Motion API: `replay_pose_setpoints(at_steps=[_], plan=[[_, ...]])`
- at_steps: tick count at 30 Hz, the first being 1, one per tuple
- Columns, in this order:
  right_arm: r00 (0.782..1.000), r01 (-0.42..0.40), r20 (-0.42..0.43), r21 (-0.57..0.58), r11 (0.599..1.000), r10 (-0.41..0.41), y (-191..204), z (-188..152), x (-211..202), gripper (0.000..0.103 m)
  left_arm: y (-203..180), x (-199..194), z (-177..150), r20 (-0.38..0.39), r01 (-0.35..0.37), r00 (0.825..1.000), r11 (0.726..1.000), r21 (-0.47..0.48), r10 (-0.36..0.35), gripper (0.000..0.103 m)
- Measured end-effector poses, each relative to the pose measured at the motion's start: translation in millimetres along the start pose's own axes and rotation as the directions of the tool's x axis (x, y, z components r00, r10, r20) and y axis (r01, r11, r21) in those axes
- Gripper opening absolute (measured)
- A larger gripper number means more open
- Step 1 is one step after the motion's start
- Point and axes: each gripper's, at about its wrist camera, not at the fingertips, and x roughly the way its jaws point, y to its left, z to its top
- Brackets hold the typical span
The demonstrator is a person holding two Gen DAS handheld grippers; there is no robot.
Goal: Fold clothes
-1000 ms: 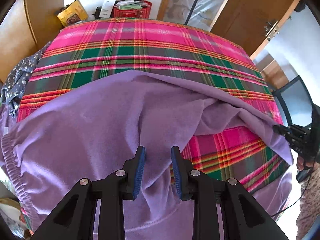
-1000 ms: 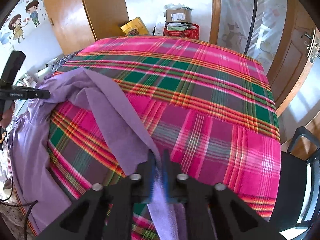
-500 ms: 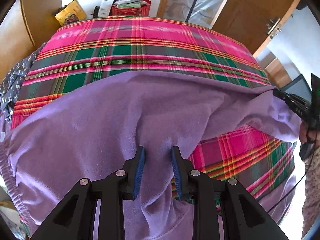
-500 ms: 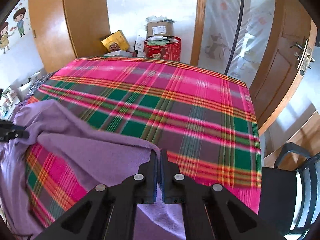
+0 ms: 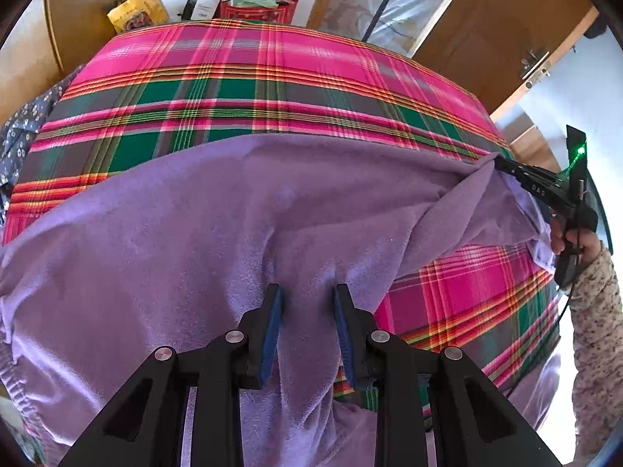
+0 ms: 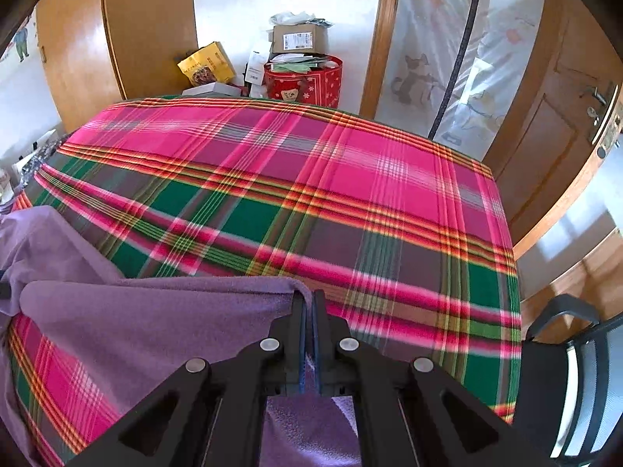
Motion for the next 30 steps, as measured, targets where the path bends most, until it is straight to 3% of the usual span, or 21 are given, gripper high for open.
replay_pose_setpoints(at_steps=[5, 7, 8, 10, 13, 17, 27, 29, 30], plan=[[1.000, 0.000, 0.026, -0.007, 1.000, 0.000, 0, -8, -15, 0.007, -2, -4, -3, 0.006, -0.008, 1.000, 1.000, 0.003, 0.008, 0.028], [0.999, 0.002, 0.052, -0.007, 1.000, -0.002, -1, -13, -26, 0.023, -3, -7, -4, 0.014, -0.010, 1.000, 1.000, 0.004, 0.010, 0.028], [0.998, 0.003, 0.065, -0.008, 1.000, -0.003, -2, -16, -32, 0.025, -1, -10, -5, 0.019, -0.015, 1.000, 1.000, 0.001, 0.015, 0.028], [0.995, -0.037, 0.087, -0.030, 0.999, 0.039, 1, -23, -46, 0.028, -3, -12, -6, 0.029, -0.021, 0.999, 1.000, -0.001, 0.021, 0.028], [0.988, -0.103, 0.098, -0.155, 0.983, 0.119, 25, -40, -68, 0.034, -6, -17, -11, 0.031, -0.024, 0.999, 1.000, -0.002, 0.024, 0.028], [0.983, -0.124, 0.082, -0.356, 0.926, 0.163, 70, -64, -75, 0.034, -9, -21, -16, 0.040, -0.022, 0.999, 1.000, -0.005, 0.022, 0.028], [0.986, -0.157, -0.020, -0.415, 0.896, 0.164, 100, -72, -46, 0.034, -11, -33, -34, 0.042, -0.042, 0.998, 0.999, 0.001, 0.042, 0.028], [0.983, -0.175, -0.030, -0.401, 0.899, 0.178, 100, -71, -43, 0.026, -12, -33, -36, 0.038, -0.040, 0.998, 0.999, 0.000, 0.040, 0.028], [0.983, -0.180, -0.032, -0.391, 0.903, 0.182, 99, -71, -42, 0.015, -12, -33, -38, 0.039, -0.041, 0.998, 0.999, 0.001, 0.041, 0.028]])
